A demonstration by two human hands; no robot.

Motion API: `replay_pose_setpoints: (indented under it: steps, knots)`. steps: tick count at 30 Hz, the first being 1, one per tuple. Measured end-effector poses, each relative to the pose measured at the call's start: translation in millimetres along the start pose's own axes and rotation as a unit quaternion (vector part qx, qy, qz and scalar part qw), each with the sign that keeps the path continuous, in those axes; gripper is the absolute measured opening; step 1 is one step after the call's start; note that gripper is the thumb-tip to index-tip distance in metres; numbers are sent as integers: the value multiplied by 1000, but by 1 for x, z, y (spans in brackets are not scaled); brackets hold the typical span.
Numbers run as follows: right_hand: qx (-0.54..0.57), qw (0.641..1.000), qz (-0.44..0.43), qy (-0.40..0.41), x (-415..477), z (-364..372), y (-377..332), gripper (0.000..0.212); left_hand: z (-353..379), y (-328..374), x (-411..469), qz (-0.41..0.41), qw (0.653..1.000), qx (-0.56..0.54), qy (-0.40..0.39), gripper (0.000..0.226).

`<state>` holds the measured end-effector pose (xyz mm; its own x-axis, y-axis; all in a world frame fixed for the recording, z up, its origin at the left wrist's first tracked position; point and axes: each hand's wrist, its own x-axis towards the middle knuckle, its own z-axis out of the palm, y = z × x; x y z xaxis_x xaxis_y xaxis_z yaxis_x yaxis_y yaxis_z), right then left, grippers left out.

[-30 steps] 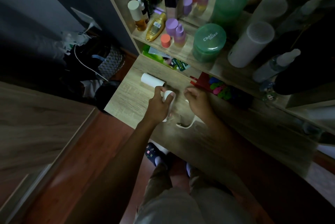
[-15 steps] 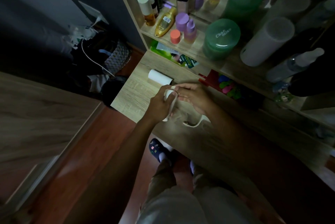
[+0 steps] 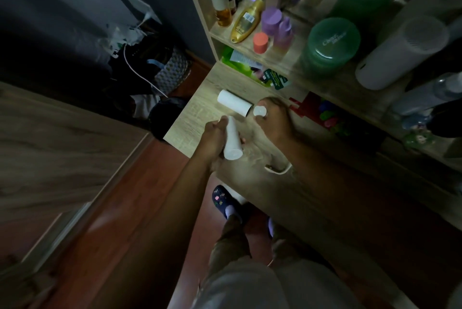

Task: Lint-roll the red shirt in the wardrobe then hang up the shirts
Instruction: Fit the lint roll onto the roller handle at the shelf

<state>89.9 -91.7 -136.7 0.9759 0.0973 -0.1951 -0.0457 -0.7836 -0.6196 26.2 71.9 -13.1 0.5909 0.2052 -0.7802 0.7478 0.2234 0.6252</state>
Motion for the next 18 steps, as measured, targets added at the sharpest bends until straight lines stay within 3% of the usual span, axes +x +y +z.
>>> replay_pose_setpoints:
  steps: [3,7,9,13,18]
  knots:
    - [130,990,43,44,-16,-7,-14,26,-7,-2,2,-10,1000,-20,17,57]
    - [379,919,99,34,-65,-26,-44,14,-16,-3,1,2,996,-58,65,36]
    - [416,906,75,-2,-91,-30,-59,14,-21,-1,1,8,993,-75,88,36]
    - [466,883,53,-30,-121,-25,-84,53,-27,4,-3,34,990,-86,111,50]
    - [466,883,44,15,-128,-23,-102,45,-24,6,-12,75,987,-97,100,39]
